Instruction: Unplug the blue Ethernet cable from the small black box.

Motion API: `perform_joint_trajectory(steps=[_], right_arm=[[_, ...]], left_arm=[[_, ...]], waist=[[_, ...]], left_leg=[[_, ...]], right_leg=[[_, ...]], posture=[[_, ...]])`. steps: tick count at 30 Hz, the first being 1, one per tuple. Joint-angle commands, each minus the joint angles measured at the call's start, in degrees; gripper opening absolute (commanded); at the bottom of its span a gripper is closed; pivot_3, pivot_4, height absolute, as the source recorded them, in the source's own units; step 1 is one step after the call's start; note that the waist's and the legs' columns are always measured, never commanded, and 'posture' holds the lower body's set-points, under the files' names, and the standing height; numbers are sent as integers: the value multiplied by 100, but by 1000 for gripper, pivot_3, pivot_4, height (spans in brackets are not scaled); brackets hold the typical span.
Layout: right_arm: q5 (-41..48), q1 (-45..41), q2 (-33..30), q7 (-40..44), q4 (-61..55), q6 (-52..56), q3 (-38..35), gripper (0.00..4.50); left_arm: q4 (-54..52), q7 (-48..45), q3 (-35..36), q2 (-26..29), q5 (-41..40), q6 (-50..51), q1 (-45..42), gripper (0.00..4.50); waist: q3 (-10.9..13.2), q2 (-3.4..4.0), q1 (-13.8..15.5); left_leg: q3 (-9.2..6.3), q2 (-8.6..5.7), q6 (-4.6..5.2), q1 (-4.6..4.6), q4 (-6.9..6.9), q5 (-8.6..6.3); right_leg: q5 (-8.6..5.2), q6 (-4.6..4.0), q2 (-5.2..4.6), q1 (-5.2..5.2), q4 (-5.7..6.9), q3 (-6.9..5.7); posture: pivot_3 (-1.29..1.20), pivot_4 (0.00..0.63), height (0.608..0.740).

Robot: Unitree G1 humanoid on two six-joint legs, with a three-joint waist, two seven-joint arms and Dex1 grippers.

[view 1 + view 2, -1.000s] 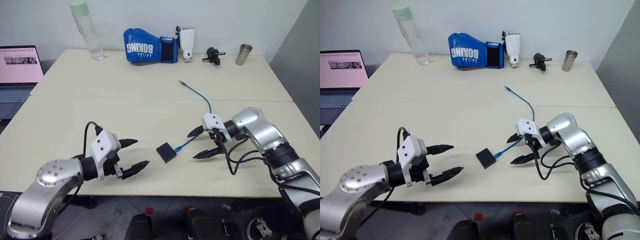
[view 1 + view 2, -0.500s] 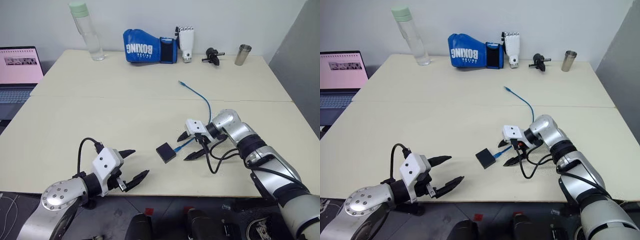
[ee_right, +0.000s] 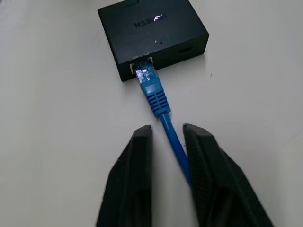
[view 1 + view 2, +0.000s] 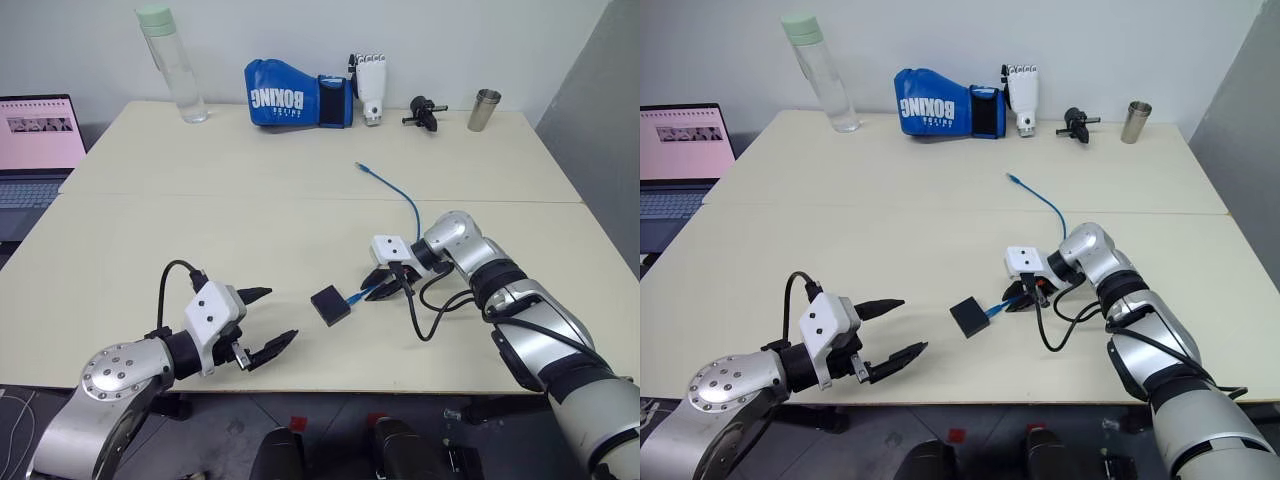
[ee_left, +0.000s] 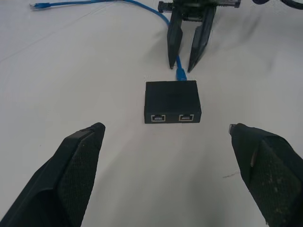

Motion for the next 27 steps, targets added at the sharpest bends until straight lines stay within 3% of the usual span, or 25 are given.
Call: perform_joint_trajectory(steps=[1, 8, 14, 21, 27], right_arm=[[-43, 5, 43, 75, -29, 118, -138, 101], [478, -107, -300, 20, -691, 1010, -829, 15], [741, 70, -1127, -693, -2381, 1481, -1575, 15], [-335, 557, -1686, -3429, -2917, -442, -1817, 15], [-1324, 975, -1731, -5362, -3561, -1661, -1729, 15]], left_arm=[[-1, -57, -45, 44, -69, -100, -137, 4500], [241, -135, 28, 61, -181, -102, -462, 4500], [874, -287, 401, 172, -1104, 623, -1659, 4500], [2687, -592, 374, -13, -1922, 1393, -3750, 4500], [4195, -1111, -166, -565, -1598, 993, -5337, 4500]], waist=[[0, 0, -1], [5, 6, 14], [9, 9, 31], [6, 3, 2], [6, 3, -39]], left_leg=[[0, 0, 0, 0, 0, 0], [0, 0, 0, -3, 0, 0], [-10, -4, -1, -18, 4, 1], [-19, -7, -1, -29, 5, 1], [-14, -5, -26, -38, 1, 15]], right_leg=[[0, 0, 0, 0, 0, 0], [0, 0, 0, -3, 4, 0], [0, 2, -1, -10, 3, -6], [-1, 4, 4, -15, 0, -10], [-1, 4, 4, -26, 1, -5]], posture=[[0, 150, 740], [0, 150, 740], [0, 150, 740], [0, 150, 740], [0, 150, 740]])
